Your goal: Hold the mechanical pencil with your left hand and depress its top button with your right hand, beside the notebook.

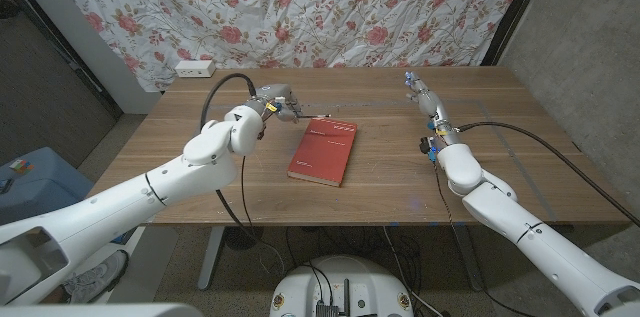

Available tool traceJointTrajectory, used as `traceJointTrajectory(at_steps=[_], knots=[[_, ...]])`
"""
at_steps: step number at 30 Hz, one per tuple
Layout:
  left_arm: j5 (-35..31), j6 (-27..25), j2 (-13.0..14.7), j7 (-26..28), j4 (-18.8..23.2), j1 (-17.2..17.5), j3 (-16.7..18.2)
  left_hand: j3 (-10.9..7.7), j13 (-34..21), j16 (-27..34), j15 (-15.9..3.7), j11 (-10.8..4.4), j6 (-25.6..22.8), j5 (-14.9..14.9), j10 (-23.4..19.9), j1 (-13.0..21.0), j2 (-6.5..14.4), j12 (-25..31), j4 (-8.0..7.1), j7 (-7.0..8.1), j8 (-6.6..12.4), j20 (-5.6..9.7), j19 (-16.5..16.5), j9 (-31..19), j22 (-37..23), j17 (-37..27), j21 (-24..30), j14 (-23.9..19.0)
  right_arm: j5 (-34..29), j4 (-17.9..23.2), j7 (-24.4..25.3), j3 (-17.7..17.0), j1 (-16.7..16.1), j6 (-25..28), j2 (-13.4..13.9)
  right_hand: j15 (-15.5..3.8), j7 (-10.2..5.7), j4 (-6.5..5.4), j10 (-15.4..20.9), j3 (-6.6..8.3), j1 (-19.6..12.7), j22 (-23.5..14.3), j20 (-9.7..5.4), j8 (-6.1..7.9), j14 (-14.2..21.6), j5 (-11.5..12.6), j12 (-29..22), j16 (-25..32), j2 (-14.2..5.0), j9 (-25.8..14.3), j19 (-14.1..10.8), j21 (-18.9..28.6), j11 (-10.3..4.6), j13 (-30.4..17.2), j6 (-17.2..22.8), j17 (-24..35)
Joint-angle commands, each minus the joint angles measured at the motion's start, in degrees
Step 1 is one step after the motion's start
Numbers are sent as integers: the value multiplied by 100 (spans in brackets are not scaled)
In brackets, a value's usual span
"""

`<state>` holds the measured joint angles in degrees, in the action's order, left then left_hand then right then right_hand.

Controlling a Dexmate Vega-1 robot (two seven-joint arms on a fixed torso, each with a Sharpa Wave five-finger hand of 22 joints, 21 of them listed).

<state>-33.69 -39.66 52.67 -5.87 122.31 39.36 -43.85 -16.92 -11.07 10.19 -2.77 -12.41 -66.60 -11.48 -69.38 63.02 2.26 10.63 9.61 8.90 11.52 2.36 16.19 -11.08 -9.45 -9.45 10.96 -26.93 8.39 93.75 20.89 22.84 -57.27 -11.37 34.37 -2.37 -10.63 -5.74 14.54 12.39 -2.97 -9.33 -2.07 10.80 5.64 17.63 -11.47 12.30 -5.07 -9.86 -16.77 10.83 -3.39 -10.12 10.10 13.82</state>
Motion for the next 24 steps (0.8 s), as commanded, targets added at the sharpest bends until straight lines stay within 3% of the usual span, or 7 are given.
traceJointTrajectory(at_steps=[1,6,14,24], knots=[[-461,180,255,-449,65,208,189,15,-12,0,-954,-52,-16,-19,-19,-18,52,49,-9,42,60,315,32,-25,-34,-18,3,0,713,-60,-225,-169,-88,45,-53,-135,199,-1,41,26,-44,-15,-123,12,50,24,-8,22,9,-19,-33,10,-13,-6,19,-17],[-863,325,362,-746,50,167,137,15,-12,3,-958,-52,-22,-20,-19,-19,57,50,-9,37,69,320,32,-33,-34,-19,3,-5,931,-108,-349,-184,-71,51,-49,-124,475,-8,28,23,-24,-14,-146,18,45,17,29,6,16,-19,-15,-8,3,-3,51,-44],[-1392,717,400,-1041,-104,186,167,17,-13,5,-965,-52,-21,-20,-22,-17,61,52,-7,49,80,327,34,-44,-33,-21,4,-9,966,-170,-338,-138,-50,53,-51,-70,443,-28,79,14,10,-14,-138,-6,64,10,28,6,19,-20,-6,-16,120,-5,4,-58],[-1791,1010,162,-1130,-352,299,269,21,-13,6,-968,-53,-13,-20,-21,-17,60,54,-5,67,89,340,27,-56,-33,-22,1,-13,876,-76,-200,-114,-131,132,15,-48,431,-49,96,1,43,-15,-93,-1,63,4,33,4,22,-22,7,-22,145,-7,22,-62]])
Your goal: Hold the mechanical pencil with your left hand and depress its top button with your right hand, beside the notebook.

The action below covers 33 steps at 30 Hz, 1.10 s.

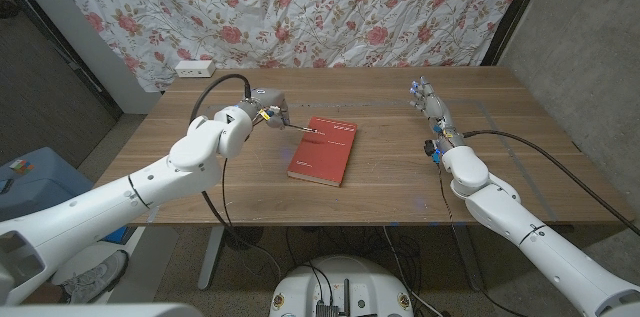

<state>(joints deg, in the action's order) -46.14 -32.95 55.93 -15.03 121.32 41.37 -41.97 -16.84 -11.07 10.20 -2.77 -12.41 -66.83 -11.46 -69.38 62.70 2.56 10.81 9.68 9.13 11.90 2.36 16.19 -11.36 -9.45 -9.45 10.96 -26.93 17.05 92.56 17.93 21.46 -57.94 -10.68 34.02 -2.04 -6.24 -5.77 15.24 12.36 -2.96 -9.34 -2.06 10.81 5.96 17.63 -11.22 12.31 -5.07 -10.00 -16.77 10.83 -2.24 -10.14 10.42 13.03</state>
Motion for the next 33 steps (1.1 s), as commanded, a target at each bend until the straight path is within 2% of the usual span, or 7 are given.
traceJointTrajectory(at_steps=[1,17,33], knots=[[-563,353,-179,-224,-257,114,104,14,-13,6,-968,-53,8,-22,-22,14,31,36,-13,45,52,343,26,-29,-33,-22,1,-14,9,43,99,26,-64,64,51,-83,-12,-48,29,3,46,-14,-91,0,32,4,8,4,21,-8,5,-21,36,-6,-9,16],[-1223,296,-764,-403,-561,139,-40,27,-12,14,-967,-52,38,-21,9,3,22,28,-14,51,59,336,17,-44,-31,-25,-2,-36,-23,-34,135,76,-34,24,8,-48,-52,-77,59,0,78,-15,-64,4,47,0,13,6,4,-9,2,-20,63,-10,14,8],[-1328,433,-1080,-538,-857,14,-128,60,-11,6,-953,-52,108,-17,64,-38,-5,17,-22,63,50,325,-2,-51,-31,-22,-7,-37,-12,-259,69,155,131,-77,-92,-4,-107,-88,73,6,83,-15,-39,11,49,-1,20,2,-6,-10,-6,-18,64,-13,47,-1]])
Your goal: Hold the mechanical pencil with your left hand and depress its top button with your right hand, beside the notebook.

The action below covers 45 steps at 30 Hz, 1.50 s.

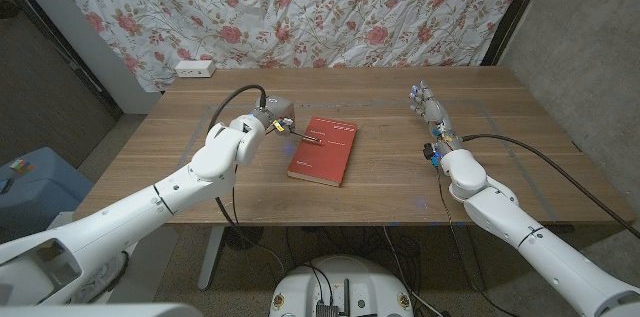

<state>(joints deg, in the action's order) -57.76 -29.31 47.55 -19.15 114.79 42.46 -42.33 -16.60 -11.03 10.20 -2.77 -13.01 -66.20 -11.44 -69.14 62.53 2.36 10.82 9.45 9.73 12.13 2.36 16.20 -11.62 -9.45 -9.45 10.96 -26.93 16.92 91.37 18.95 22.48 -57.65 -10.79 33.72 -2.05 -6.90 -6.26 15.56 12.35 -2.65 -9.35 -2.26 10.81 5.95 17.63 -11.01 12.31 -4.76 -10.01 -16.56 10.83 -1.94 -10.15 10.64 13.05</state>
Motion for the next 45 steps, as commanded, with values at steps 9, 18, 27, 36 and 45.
traceJointTrajectory(at_steps=[9,18,27,36,45], knots=[[-276,83,-308,-144,-265,-120,-163,61,-14,0,-945,9,110,-17,86,-54,-15,7,-3,15,16,318,-9,-34,-30,-20,-7,-23,-1,-242,18,69,117,-144,-134,6,-66,-42,57,10,51,-14,-15,21,56,-1,-2,2,-39,-9,-35,-16,35,-14,60,-7],[-407,-35,-302,-295,-165,-43,-155,90,-12,-5,-935,11,193,-16,162,-92,-48,-7,-7,-1,-16,301,-2,-17,-29,-18,-4,-13,-5,-235,64,64,87,-160,-148,5,-92,-42,62,14,48,-14,-10,33,59,-1,0,2,-41,-9,-38,-16,29,-15,104,-9],[-556,-87,-286,-428,-93,3,-136,167,-7,-7,-913,16,341,-12,337,-199,-155,-32,-21,10,-49,290,-24,-12,-27,-17,-12,-5,-5,-241,87,61,67,-186,-163,14,-101,-42,70,23,42,-14,4,28,75,-1,2,7,-47,-9,-41,-16,25,-17,112,-10],[-625,-109,-272,-469,-47,57,-61,248,0,-13,-912,18,504,-12,522,-311,-290,-46,-27,39,-66,288,-63,-28,-26,-15,-21,27,-19,-299,98,68,86,-221,-187,19,-107,-41,78,29,37,-14,17,31,85,-1,3,10,-51,-9,-44,-16,24,-18,134,-12],[-690,-63,-270,-541,-48,45,-36,317,8,-6,-917,13,773,-23,868,-387,-433,-72,-19,65,-115,271,-124,-14,-27,-20,-28,58,-9,-289,131,55,50,-241,-201,41,-113,-41,89,35,33,-14,37,31,98,-2,2,13,-54,-9,-48,-16,19,-20,154,-14]])
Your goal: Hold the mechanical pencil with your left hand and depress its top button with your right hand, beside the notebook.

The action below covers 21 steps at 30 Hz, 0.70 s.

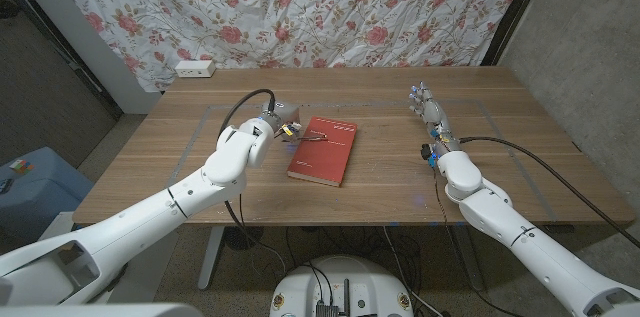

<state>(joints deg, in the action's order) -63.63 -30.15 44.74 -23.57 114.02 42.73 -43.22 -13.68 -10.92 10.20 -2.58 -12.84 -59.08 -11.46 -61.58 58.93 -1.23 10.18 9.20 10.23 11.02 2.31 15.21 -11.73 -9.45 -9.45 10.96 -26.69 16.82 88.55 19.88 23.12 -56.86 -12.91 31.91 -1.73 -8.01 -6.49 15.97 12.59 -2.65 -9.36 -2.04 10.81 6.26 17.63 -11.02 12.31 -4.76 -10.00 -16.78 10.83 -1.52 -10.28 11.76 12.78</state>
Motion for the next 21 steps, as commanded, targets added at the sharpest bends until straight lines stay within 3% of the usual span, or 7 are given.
traceJointTrajectory(at_steps=[1,13,18,21], knots=[[-124,8,21,-126,46,23,60,41,-4,-8,-927,-6,93,-20,151,-53,-97,-6,-1,19,-7,272,-38,-2,-27,-19,-30,45,1,0,50,-9,-39,-29,-28,11,-1,-18,57,12,33,-14,20,31,69,-2,0,14,-54,-10,-31,-14,-24,-7,44,13],[-229,-67,31,-373,144,73,131,213,5,-11,-899,1,708,29,954,-393,-308,-17,-68,15,-70,220,-225,50,-25,-22,-43,193,0,90,68,-8,-47,15,-33,30,-10,-19,83,17,32,-14,53,27,80,-3,-5,16,-54,-10,-45,-11,-31,-9,57,12],[-292,-85,23,-607,161,42,120,277,12,-15,-881,1,958,63,1245,-559,-375,-11,-94,3,-78,133,-354,79,-26,-15,-59,279,7,125,35,-12,-44,48,0,31,-13,-21,73,17,35,-15,64,23,80,-4,2,16,-51,-10,-44,-12,-35,-10,56,13],[-351,-208,-30,-821,194,32,129,320,18,-26,-855,3,1183,82,1526,-737,-387,-13,-131,65,-78,52,-595,95,-27,-17,-83,429,102,94,-86,-28,-38,-2,19,32,10,-22,47,10,41,-15,72,10,54,-7,14,7,-38,-10,-45,-13,-19,-11,29,15]])
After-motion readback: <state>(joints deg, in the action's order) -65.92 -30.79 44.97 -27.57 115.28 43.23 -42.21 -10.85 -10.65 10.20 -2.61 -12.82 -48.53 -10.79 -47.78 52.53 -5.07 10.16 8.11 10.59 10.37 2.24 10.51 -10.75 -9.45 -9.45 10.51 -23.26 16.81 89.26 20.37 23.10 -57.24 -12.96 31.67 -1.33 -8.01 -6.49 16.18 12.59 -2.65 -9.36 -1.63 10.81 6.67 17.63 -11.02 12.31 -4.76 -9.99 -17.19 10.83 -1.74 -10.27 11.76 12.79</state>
